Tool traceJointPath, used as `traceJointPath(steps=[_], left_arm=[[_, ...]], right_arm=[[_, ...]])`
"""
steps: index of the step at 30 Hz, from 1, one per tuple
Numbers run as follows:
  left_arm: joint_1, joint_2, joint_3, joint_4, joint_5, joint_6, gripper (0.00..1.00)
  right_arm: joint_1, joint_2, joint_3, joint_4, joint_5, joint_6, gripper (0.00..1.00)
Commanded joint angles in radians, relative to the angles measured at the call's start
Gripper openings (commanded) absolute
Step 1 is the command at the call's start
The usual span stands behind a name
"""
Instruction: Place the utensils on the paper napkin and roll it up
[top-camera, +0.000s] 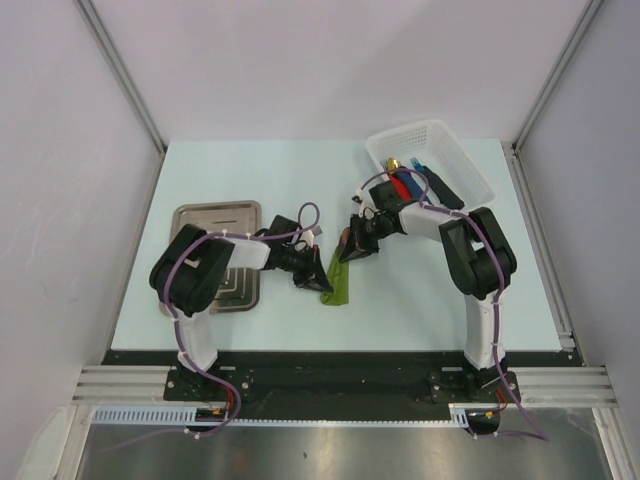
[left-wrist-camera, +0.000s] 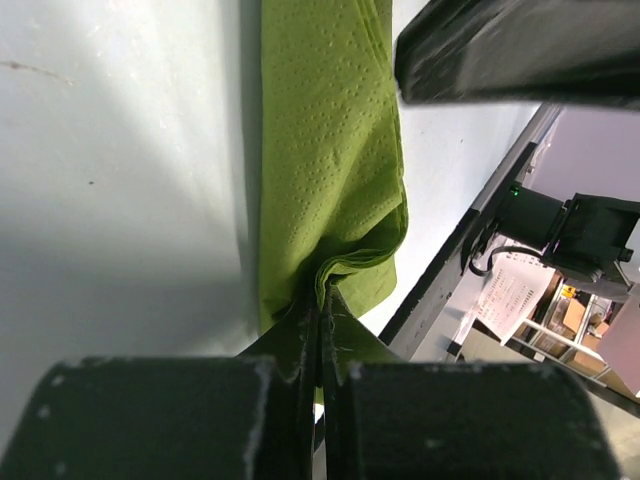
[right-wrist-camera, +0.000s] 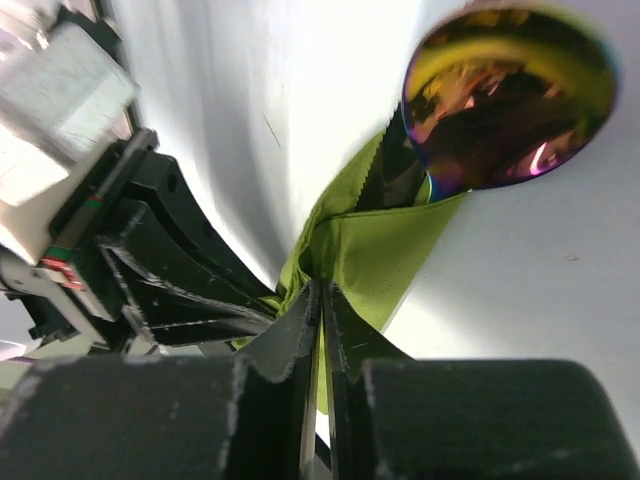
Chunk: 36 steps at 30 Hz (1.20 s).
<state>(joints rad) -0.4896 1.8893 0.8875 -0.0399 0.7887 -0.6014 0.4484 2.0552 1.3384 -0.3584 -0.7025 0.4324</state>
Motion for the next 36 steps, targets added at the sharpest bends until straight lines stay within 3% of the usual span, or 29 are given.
traceJointPath(steps=[1,14,23,36], left_arm=[[0.002,0.021,0.01,-0.014,-0.023,0.023,0.0],[0.008,-0.039,0.013,0.107,0.055,-0.04,0.0],[-0.044,-0.05,0.068,0.15,0.11,-0.064,0.0],[-0.093,0.048,0.061,0.109,0.044,-0.029,0.0]], right_arm=[[0.013,0.013,-0.044,0.048,0.011,-0.001,0.07],[0.033,0.052,-0.09,0.111,0.055,0.028,0.03],[0.039,0.065,-0.107,0.127,0.098,0.048,0.0],[0.041,0.062,-0.111,0.125,0.112,0.043,0.0]])
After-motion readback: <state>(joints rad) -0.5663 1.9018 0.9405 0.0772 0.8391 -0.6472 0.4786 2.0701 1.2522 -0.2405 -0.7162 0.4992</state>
